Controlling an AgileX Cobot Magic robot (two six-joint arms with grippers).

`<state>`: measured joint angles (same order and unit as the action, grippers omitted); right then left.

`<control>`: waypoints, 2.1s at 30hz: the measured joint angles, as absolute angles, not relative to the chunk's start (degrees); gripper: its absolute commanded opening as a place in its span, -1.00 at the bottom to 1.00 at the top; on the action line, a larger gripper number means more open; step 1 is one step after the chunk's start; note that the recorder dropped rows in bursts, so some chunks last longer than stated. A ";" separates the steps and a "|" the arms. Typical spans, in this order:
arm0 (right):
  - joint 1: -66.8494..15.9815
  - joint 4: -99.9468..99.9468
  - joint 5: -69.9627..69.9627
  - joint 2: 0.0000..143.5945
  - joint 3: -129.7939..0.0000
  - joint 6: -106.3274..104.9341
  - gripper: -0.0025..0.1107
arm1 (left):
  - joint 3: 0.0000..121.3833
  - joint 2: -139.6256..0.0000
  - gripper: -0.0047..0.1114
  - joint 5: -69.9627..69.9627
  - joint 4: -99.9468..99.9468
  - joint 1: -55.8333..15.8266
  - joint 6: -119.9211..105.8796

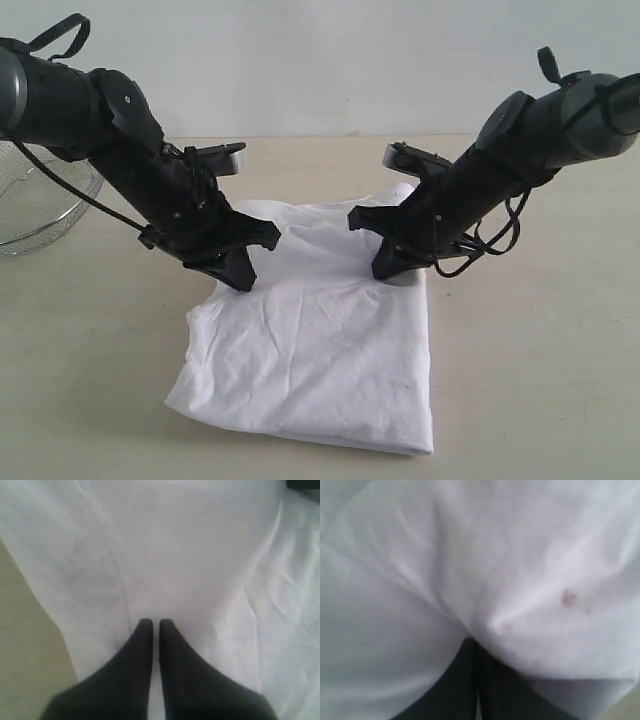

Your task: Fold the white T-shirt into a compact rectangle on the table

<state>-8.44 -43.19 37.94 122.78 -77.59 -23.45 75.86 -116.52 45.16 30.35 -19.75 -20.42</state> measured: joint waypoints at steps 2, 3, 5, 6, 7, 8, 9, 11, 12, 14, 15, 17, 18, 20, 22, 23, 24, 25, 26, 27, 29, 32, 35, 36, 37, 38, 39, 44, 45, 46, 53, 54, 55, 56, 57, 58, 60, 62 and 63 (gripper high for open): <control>-7.41 -42.94 38.82 122.78 -77.62 -22.58 -0.96 | 75.86 -116.52 -0.84 44.45 30.35 -19.75 -20.42; -6.89 -42.94 39.46 122.78 -77.62 -22.42 -0.96 | 75.86 -116.52 -0.84 44.06 30.35 -19.75 -20.42; -6.31 -42.94 40.24 122.78 -77.62 -22.42 -0.96 | 75.86 -116.52 -0.84 43.85 30.35 -19.75 -20.42; -6.19 -43.09 40.47 122.31 -77.62 -22.91 -0.96 | 75.86 -116.52 -0.84 43.71 30.35 -19.75 -20.42; -6.19 -43.75 40.64 121.97 -77.62 -23.43 -0.96 | 75.86 -116.52 -0.84 43.59 30.35 -19.75 -20.42; -6.11 -45.26 40.74 121.33 -77.62 -24.43 -0.96 | 75.86 -116.52 -0.84 43.59 30.35 -19.75 -20.42; -6.11 -47.50 40.74 120.57 -77.62 -26.07 -0.96 | 75.86 -116.52 -0.84 43.47 30.23 -19.75 -20.42; -6.11 -52.40 40.89 119.07 -78.39 -29.63 -0.96 | 75.86 -116.52 -0.84 43.47 29.69 -19.75 -20.42; -6.11 -54.10 41.00 118.71 -79.11 -30.48 -0.96 | 75.86 -116.52 -0.84 43.47 29.54 -19.75 -20.31; -6.11 -56.00 41.03 118.46 -81.23 -30.96 -0.96 | 75.86 -116.52 -0.84 43.47 29.53 -19.75 -20.31; -6.11 -56.44 41.03 118.46 -82.01 -30.96 -0.96 | 75.86 -116.52 -0.84 43.47 29.53 -19.75 -20.31; -6.11 -56.81 40.88 119.69 -83.73 -31.08 -0.96 | 75.86 -116.52 -0.84 43.47 29.53 -19.75 -20.31; -6.11 -56.81 40.59 120.44 -84.57 -30.95 -0.96 | 75.86 -116.52 -0.84 43.47 29.53 -19.75 -20.21; -6.11 -56.20 39.61 122.76 -86.30 -29.79 -0.96 | 75.86 -116.52 -0.84 43.47 29.53 -19.75 -20.00; -6.05 -55.35 39.32 124.99 -87.58 -28.37 -0.96 | 75.86 -116.52 -0.84 43.47 29.53 -19.75 -19.58; -6.05 -54.99 39.15 126.11 -88.20 -27.85 -0.96 | 75.86 -116.52 -0.84 43.68 29.53 -19.75 -19.59; -6.05 -54.59 38.77 127.00 -88.59 -27.60 -0.96 | 75.86 -116.52 -0.84 43.92 29.53 -19.75 -19.59; -6.05 -54.22 38.15 127.53 -88.70 -27.32 -0.96 | 75.86 -116.52 -0.84 44.18 29.53 -19.75 -19.59; -6.05 -53.98 37.39 127.94 -88.69 -27.10 -0.96 | 75.86 -116.52 -0.84 44.28 29.53 -19.75 -19.59; -6.05 -53.66 36.65 128.09 -88.69 -26.95 -0.96 | 75.86 -116.52 -0.84 44.43 29.53 -19.75 -19.59; -5.79 -52.32 35.24 128.07 -89.21 -26.68 -0.96 | 75.76 -116.38 -0.84 44.56 29.53 -19.75 -19.32; -4.79 -50.03 34.74 128.07 -89.88 -24.71 -0.96 | 75.76 -115.88 -0.84 44.92 29.53 -19.75 -19.10; -3.43 -45.81 34.74 128.34 -90.01 -22.52 -0.96 | 75.76 -115.40 -0.84 45.17 29.53 -19.75 -18.83; -2.83 -45.12 34.74 128.47 -90.11 -22.14 -0.96 | 75.76 -115.26 -0.84 45.33 29.53 -19.75 -18.71; -2.32 -44.66 34.74 128.61 -90.11 -21.74 -0.96 | 75.76 -115.16 -0.84 45.56 29.53 -19.75 -18.71; -1.88 -44.65 34.74 128.65 -90.11 -21.60 -0.96 | 75.76 -115.13 -0.84 45.69 29.53 -19.75 -18.59; -1.49 -44.65 35.02 128.65 -90.11 -21.51 -0.96 | 75.76 -115.13 -0.84 45.81 29.53 -19.75 -18.59; -0.81 -45.26 37.70 128.65 -92.58 -21.62 -0.96 | 75.76 -115.02 -0.84 46.42 29.53 -19.75 -18.28; -0.81 -45.90 38.65 128.28 -93.31 -21.80 -0.96 | 75.76 -114.90 -0.84 46.53 29.53 -19.75 -18.28; -0.81 -46.36 39.40 127.95 -93.85 -21.96 -0.96 | 75.76 -114.66 -0.84 46.66 29.53 -19.75 -18.28; -0.72 -48.53 47.50 124.33 -95.79 -23.34 -0.96 | 75.76 -114.25 -0.84 46.79 29.31 -19.75 -18.16; -0.72 -47.91 48.97 124.28 -95.82 -23.45 -0.96 | 75.76 -114.25 -0.84 46.79 29.31 -19.75 -18.16; -0.72 -47.18 50.42 124.28 -95.82 -23.45 -0.96 | 75.76 -114.25 -0.84 46.79 29.19 -19.75 -18.16; -0.72 -46.01 51.59 124.28 -95.82 -23.34 -0.96 | 75.76 -114.25 -0.84 46.79 29.05 -19.75 -18.16; -0.72 -44.95 52.33 124.28 -95.71 -23.34 -0.96 | 75.76 -114.25 -0.84 46.79 29.05 -19.75 -18.16; -0.72 -44.12 52.51 124.28 -95.43 -23.34 -0.96 | 75.76 -114.25 -0.84 46.79 29.05 -19.75 -18.16; -0.72 -42.28 52.87 124.28 -94.33 -23.10 -0.96 | 75.76 -114.25 -0.84 46.79 29.05 -19.75 -18.16; -0.72 -41.12 52.60 124.64 -93.00 -22.96 -0.96 | 75.76 -114.25 -0.84 46.79 29.05 -19.75 -18.16; -0.72 -40.74 52.10 124.89 -92.32 -22.84 -0.96 | 75.76 -114.25 -0.84 46.79 29.05 -19.75 -18.16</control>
